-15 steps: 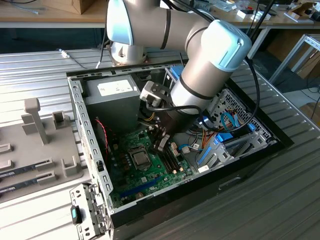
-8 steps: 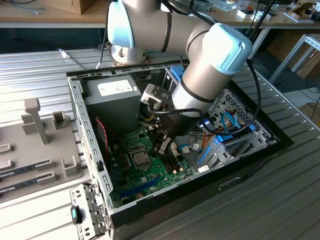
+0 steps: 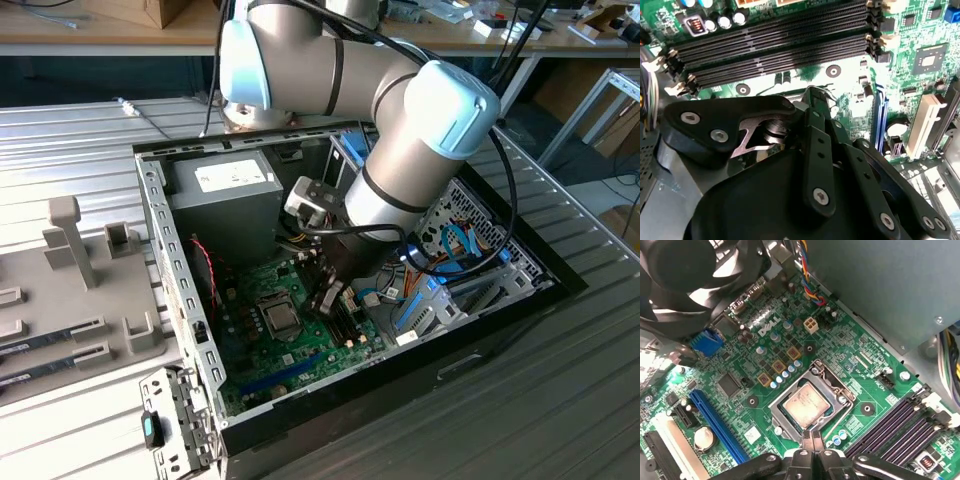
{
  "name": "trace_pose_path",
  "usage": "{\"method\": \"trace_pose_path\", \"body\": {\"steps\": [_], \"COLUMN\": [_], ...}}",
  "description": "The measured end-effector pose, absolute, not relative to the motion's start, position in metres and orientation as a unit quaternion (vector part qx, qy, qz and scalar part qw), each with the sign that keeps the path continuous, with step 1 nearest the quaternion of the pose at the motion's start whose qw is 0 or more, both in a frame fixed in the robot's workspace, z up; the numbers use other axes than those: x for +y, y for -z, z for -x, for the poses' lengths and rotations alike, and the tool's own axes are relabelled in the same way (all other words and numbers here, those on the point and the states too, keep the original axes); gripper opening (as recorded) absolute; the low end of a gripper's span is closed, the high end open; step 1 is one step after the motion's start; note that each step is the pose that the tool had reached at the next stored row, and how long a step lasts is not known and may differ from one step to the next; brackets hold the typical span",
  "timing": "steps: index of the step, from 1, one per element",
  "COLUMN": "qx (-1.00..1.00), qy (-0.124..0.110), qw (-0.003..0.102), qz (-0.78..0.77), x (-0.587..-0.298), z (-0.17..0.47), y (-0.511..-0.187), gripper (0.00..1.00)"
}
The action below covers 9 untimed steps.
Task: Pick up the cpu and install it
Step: 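Install the first cpu locking lever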
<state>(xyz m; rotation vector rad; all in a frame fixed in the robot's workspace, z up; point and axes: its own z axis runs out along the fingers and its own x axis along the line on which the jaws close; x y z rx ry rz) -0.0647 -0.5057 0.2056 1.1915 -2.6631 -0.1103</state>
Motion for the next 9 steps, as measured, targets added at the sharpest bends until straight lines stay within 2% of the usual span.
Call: {"method": "trace_pose_path", "body": {"steps": [9], "qx": [-0.906], "qy": [0.036], "qw": [0.113], "qz": [-0.405], "x": [-0.5057], "z": [0.0625], "y": [-0.1980], "gripper": [0.11]}}
